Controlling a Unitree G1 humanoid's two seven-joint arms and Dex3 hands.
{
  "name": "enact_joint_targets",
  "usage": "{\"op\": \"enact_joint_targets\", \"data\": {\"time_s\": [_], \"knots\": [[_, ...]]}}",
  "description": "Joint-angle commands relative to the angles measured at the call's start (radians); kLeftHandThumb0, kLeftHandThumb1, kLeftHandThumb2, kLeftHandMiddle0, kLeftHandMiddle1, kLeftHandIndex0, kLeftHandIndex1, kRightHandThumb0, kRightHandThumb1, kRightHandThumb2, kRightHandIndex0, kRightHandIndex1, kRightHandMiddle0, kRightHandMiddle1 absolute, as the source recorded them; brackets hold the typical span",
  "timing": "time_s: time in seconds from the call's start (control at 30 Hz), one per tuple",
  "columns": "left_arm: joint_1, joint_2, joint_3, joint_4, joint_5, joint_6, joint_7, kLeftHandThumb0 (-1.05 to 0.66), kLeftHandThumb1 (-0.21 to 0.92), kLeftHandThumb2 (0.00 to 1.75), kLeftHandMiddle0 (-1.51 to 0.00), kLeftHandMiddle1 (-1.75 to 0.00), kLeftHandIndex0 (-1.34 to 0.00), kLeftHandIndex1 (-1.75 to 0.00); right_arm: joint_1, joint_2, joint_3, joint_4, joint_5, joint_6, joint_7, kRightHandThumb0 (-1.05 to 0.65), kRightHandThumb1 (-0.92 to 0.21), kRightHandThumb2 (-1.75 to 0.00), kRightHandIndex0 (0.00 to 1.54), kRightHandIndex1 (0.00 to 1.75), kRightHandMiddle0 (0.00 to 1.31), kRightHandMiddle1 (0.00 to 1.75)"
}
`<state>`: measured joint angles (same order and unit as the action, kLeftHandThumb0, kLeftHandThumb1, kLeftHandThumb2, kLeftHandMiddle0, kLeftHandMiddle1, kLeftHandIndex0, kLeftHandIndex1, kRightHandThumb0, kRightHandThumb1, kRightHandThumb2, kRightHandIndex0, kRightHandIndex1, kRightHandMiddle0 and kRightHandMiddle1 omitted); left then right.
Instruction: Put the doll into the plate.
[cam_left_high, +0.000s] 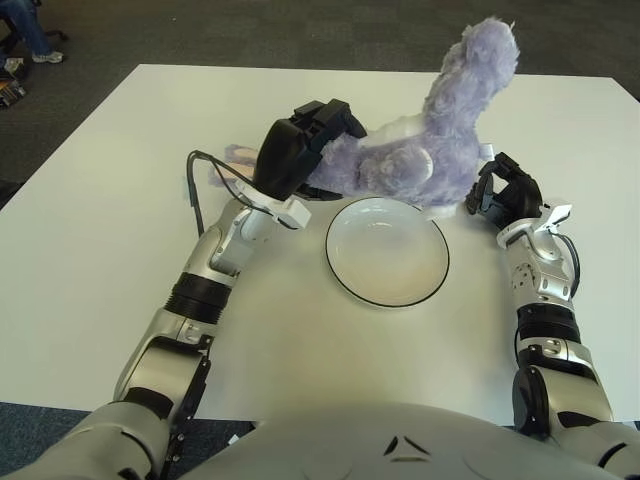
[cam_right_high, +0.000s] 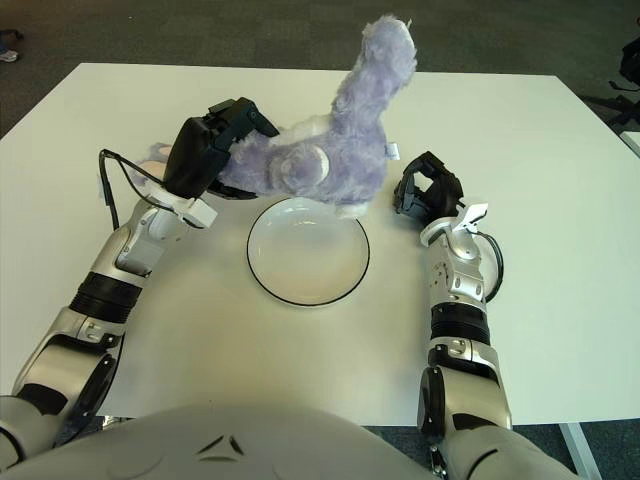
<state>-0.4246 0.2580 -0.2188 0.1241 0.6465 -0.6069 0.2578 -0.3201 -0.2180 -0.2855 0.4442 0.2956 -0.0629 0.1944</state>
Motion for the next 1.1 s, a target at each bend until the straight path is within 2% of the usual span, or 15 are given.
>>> {"op": "enact_joint_targets", "data": {"time_s": [0.0,0.1,0.2,0.37,0.5,0.57,0.6,0.63,0.67,0.7,0.8,0.93,1.07], "knots": [[0.001,0.003,0.005,-0.021,-0.028,0.013,-0.025,0.00,0.16,1.46,-0.72,-1.61,-0.57,-1.75,0.041,0.016,0.002,0.031,0.002,0.044,0.001,-0.48,-0.33,-1.30,1.19,1.75,0.61,1.75],[0.007,0.003,0.004,-0.030,-0.043,0.029,-0.052,0.00,0.18,1.43,-0.68,-1.70,-0.58,-1.65,0.041,0.016,0.002,0.032,0.001,0.043,0.003,-0.48,-0.33,-1.30,1.19,1.75,0.61,1.75],[0.012,0.003,0.003,-0.037,-0.052,0.044,-0.077,0.00,0.27,1.30,-0.63,-1.73,-0.58,-1.51,0.041,0.016,0.002,0.033,0.001,0.044,0.004,-0.48,-0.33,-1.30,1.19,1.75,0.60,1.75],[0.025,0.009,0.003,-0.050,-0.075,0.063,-0.120,-0.01,0.42,1.07,-0.57,-1.67,-0.53,-1.44,0.040,0.017,-0.001,0.035,0.003,0.042,0.005,-0.48,-0.33,-1.29,1.19,1.75,0.60,1.75],[0.033,0.014,0.004,-0.062,-0.098,0.074,-0.157,-0.01,0.64,0.75,-0.52,-1.57,-0.40,-1.44,0.040,0.019,-0.002,0.032,0.004,0.043,0.002,-0.48,-0.33,-1.29,1.19,1.75,0.60,1.75],[0.036,0.016,0.005,-0.065,-0.106,0.076,-0.171,0.17,0.72,0.61,-0.50,-1.52,-0.29,-1.36,0.040,0.019,-0.002,0.031,0.004,0.044,0.001,-0.48,-0.34,-1.29,1.19,1.75,0.60,1.75],[0.036,0.017,0.005,-0.067,-0.109,0.076,-0.176,0.24,0.79,0.50,-0.49,-1.51,-0.23,-1.31,0.040,0.019,-0.002,0.031,0.004,0.044,0.000,-0.48,-0.34,-1.29,1.19,1.75,0.60,1.75],[0.038,0.019,0.006,-0.067,-0.111,0.073,-0.180,0.26,0.81,0.46,-0.48,-1.50,-0.20,-1.29,0.040,0.019,-0.002,0.030,0.003,0.043,0.000,-0.48,-0.34,-1.29,1.19,1.75,0.60,1.75],[0.039,0.021,0.007,-0.067,-0.112,0.072,-0.183,0.10,0.82,0.41,-0.45,-1.43,-0.16,-1.25,0.040,0.019,-0.002,0.030,0.003,0.043,0.000,-0.48,-0.34,-1.29,1.19,1.75,0.60,1.75],[0.040,0.022,0.008,-0.067,-0.112,0.070,-0.185,-0.18,0.77,0.45,-0.41,-1.31,-0.13,-1.21,0.040,0.019,-0.002,0.030,0.003,0.043,0.000,-0.48,-0.34,-1.29,1.19,1.75,0.60,1.75],[0.042,0.024,0.009,-0.067,-0.113,0.065,-0.189,-0.53,0.70,0.54,-0.36,-1.13,-0.07,-1.15,0.040,0.019,-0.002,0.031,0.003,0.042,0.001,-0.48,-0.34,-1.29,1.19,1.75,0.60,1.75],[0.046,0.029,0.010,-0.067,-0.117,0.059,-0.195,-0.73,0.72,0.53,-0.33,-0.93,-0.01,-1.07,0.040,0.016,0.000,0.033,0.000,0.040,0.004,-0.48,-0.34,-1.28,1.20,1.75,0.60,1.75],[0.050,0.032,0.010,-0.068,-0.123,0.053,-0.198,-0.79,0.77,0.47,-0.33,-0.81,0.00,-1.01,0.040,0.014,0.001,0.035,-0.003,0.038,0.004,-0.48,-0.34,-1.28,1.20,1.75,0.60,1.75]]}}
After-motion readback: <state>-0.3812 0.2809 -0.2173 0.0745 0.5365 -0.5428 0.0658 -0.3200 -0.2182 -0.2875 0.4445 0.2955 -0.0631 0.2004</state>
